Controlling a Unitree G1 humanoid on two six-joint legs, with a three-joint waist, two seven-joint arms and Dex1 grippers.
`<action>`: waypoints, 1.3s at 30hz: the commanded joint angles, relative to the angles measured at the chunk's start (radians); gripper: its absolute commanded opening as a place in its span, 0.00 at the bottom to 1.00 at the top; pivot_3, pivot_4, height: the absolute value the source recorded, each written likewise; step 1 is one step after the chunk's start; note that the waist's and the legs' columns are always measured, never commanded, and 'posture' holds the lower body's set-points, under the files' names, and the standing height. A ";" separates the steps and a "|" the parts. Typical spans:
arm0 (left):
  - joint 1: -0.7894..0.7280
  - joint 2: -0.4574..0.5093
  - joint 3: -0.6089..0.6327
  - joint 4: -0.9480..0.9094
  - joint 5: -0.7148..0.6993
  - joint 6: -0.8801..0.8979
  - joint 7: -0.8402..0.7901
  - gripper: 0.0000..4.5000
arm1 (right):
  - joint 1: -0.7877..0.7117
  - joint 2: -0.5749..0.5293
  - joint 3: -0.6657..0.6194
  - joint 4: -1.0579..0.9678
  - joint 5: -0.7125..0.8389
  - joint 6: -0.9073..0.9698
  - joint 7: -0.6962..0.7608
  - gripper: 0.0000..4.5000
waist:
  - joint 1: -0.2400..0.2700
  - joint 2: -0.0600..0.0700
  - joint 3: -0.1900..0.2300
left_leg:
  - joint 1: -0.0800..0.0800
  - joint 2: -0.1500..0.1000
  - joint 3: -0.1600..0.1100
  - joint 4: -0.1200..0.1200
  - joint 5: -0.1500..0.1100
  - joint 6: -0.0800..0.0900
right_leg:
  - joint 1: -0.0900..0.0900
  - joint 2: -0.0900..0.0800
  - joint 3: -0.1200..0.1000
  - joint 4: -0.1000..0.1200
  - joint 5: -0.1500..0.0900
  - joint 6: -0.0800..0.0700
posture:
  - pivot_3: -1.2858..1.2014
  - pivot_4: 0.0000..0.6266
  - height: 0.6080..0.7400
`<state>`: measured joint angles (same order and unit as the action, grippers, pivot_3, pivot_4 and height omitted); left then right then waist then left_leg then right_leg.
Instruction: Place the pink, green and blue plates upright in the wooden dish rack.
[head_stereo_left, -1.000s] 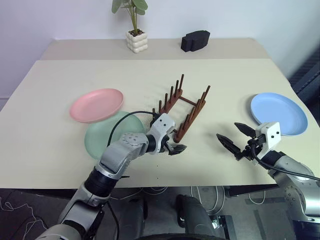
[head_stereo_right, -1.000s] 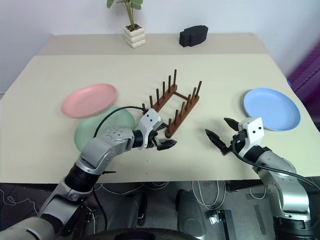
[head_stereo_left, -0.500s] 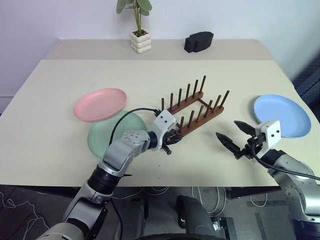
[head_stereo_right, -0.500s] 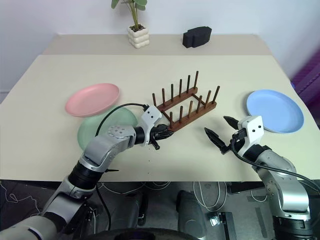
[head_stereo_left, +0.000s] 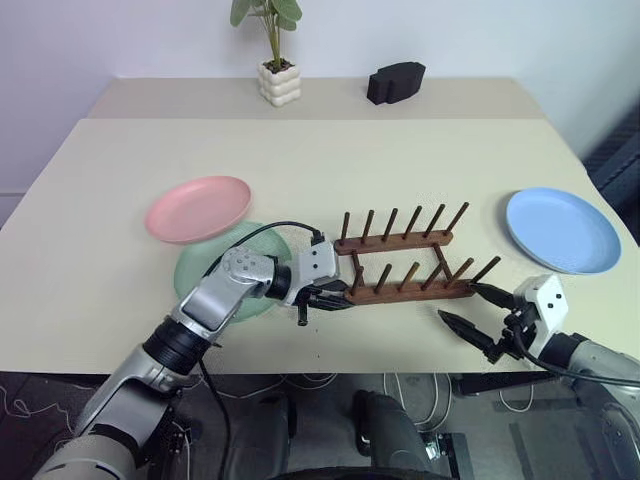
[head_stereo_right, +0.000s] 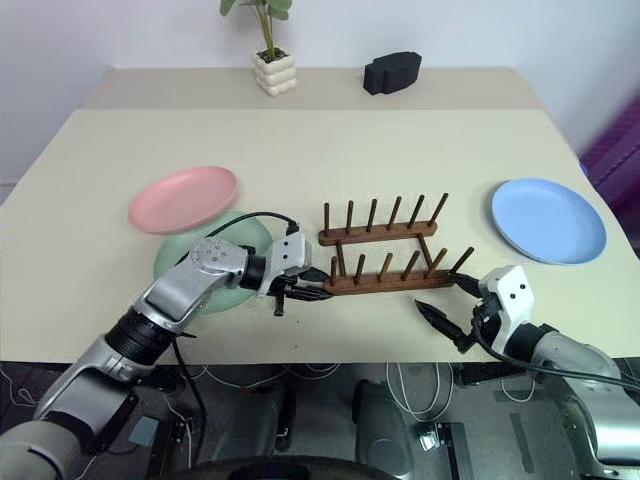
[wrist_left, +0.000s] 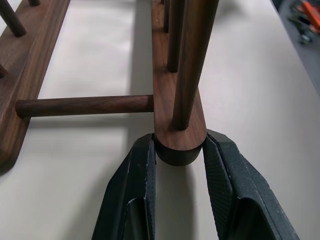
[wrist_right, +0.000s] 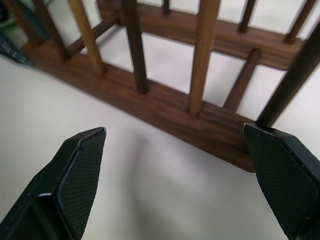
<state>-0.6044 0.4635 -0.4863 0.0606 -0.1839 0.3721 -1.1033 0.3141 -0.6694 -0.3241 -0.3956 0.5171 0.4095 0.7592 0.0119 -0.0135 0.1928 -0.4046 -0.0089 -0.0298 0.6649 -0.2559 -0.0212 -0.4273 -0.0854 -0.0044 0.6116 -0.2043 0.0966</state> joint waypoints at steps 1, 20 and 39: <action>-0.047 -0.022 -0.013 0.058 0.031 -0.091 -0.058 0.18 | 0.026 -0.003 -0.042 -0.049 -0.002 -0.005 -0.012 1.00 | 0.001 0.000 0.000 | 0.000 0.000 0.000 0.000 0.000 0.000 | 0.000 0.000 0.000 0.000 0.000 0.000 | 0.52 0.24 1.00; -0.015 -0.027 0.100 0.000 0.007 0.016 -0.046 1.00 | 0.118 -0.030 -0.142 -0.119 0.061 0.021 0.035 0.94 | 0.001 0.000 0.000 | -0.001 0.001 0.000 0.000 0.000 0.000 | 0.000 0.000 0.000 0.000 0.000 0.000 | 0.52 0.24 1.00; 0.115 0.036 0.051 -0.270 -0.075 0.234 -0.032 0.01 | 0.064 -0.076 -0.021 -0.130 -0.036 0.117 -0.013 0.00 | 0.001 0.000 0.000 | -0.001 0.002 0.000 0.000 0.000 0.000 | 0.000 0.000 0.000 0.000 0.000 0.000 | 0.52 0.24 1.00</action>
<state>-0.4841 0.5137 -0.4194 -0.1825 -0.2608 0.6043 -1.1465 0.3855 -0.7296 -0.3433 -0.4976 0.4899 0.5223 0.7523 0.0132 -0.0137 0.1929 -0.4051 -0.0073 -0.0299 0.6650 -0.2560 -0.0211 -0.4275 -0.0851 -0.0045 0.6111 -0.2046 0.0971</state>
